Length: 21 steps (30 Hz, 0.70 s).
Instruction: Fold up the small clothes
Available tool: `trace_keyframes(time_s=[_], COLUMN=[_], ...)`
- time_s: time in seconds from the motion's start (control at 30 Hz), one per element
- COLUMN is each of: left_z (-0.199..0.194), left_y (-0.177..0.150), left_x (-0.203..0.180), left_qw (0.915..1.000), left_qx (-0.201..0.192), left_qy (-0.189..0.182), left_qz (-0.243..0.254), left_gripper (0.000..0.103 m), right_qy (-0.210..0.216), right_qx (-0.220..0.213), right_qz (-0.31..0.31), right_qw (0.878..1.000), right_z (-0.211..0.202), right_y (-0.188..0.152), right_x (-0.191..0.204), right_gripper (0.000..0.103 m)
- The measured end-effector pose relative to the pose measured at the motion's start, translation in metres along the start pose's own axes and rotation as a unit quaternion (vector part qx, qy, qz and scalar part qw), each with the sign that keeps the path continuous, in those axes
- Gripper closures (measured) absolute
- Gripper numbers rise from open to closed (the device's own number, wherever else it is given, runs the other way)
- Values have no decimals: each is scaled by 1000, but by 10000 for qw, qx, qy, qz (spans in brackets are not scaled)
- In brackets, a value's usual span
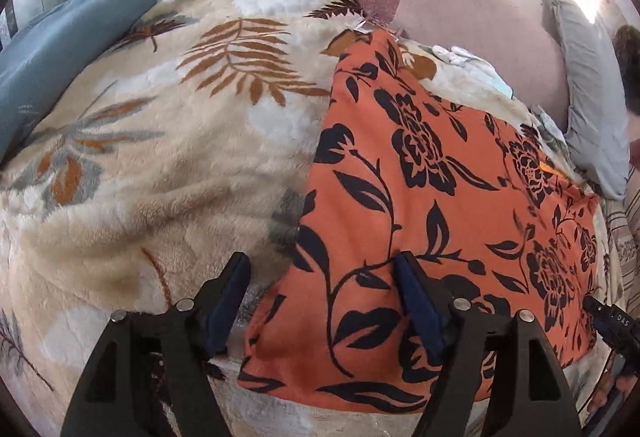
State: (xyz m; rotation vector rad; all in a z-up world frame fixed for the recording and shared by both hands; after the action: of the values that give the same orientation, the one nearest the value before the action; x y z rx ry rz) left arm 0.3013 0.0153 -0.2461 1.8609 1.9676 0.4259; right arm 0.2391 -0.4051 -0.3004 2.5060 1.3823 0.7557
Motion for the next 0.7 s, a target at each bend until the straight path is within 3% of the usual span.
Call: trace_keyframes(time_s=[0.07,0.17,0.3,0.37,0.43,0.47,0.6,0.7], left_z=[-8,-18,-26,-29,-28,-26,-21,-22], left_y=[-1,1,6,10,15,18,21,22], left_x=[3,5,4,5,5,5,6,11], left_qw=[9999,9994,9977,9966,9961,9960,9962,9960], left_qx=[-114,-318,-652,-786,-831,-832,-771,-740], left_qy=[27,61,46,13,43,82,145,139], left_qz=[-10,-136,-186,-267,-300,-314,-365,-476], left_gripper=[27,27,27,27,27,27,27,27], right_qy=[128,558,689,547,139,-137,-374,-351], right_qx=[-160,-521,-257,-49,219,458,41,-116], right_qz=[120,-306,-825,-1105,-1331,-1311,-990,-518], right_qw=[9997,9966,9939,9924,9908,9902,9944,9980], right_z=[-12,-26,-4,18,51,71,87,75], right_y=[8,34,63,74,83,89,129,144], right_x=[2,33,86,110,127,130,133,121], right_gripper=[50,50,50,52,71,71,74,74])
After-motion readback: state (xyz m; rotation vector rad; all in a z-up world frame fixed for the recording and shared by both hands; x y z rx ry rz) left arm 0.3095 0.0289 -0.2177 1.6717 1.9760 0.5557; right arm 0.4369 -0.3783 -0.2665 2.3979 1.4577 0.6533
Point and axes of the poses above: each gripper's, at about its wrist camera, not at the fingertips, and z roughly the way its jaws point, x to its left, y to its top, the point moved 2 cm from there along z, roughly the way its jaws point, and after that the axes turned 7 degrees about y, right-handed, at the moved point
